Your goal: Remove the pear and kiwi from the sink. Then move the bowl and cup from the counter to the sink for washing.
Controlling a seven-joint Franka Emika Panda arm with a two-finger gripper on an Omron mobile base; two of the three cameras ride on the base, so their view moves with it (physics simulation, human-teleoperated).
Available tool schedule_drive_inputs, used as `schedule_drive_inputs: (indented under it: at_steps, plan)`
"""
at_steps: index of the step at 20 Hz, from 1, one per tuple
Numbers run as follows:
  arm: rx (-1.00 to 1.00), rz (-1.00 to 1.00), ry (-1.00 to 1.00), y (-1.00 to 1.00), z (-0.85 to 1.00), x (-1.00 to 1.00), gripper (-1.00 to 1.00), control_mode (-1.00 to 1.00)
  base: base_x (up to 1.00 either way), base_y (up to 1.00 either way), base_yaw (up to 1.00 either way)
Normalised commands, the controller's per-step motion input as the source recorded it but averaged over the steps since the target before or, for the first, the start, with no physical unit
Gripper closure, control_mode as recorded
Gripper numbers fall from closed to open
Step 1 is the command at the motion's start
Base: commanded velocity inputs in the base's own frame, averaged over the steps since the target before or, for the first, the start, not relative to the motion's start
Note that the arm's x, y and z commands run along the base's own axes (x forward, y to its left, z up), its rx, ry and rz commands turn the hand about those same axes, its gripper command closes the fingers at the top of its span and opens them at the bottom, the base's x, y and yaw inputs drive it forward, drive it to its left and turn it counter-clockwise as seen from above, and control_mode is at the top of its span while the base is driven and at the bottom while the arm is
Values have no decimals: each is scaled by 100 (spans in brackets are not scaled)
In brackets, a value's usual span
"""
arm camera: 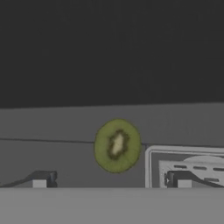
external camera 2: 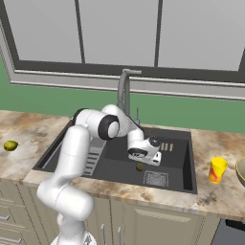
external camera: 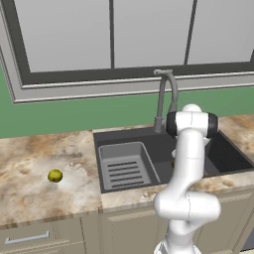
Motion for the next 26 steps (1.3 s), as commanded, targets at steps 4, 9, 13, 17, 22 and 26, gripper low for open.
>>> schedule_drive_inputs:
  at_steps: [4, 9, 13, 17, 22, 26]
  plan:
    - [0, 0, 1, 6, -15, 6, -100, -100, 0, 0, 0]
    - [0, -1, 2, 5, -12, 7, -100, -100, 0, 0, 0]
    - [0, 0, 2, 1, -10, 7, -100, -100, 0, 0, 0]
    - [0, 0, 3, 4, -10, 6, -100, -100, 0, 0, 0]
    - [0, 0, 2, 4, -9, 5, -100, -100, 0, 0, 0]
    - [0, 0, 0, 4, -9, 6, -100, -100, 0, 0, 0]
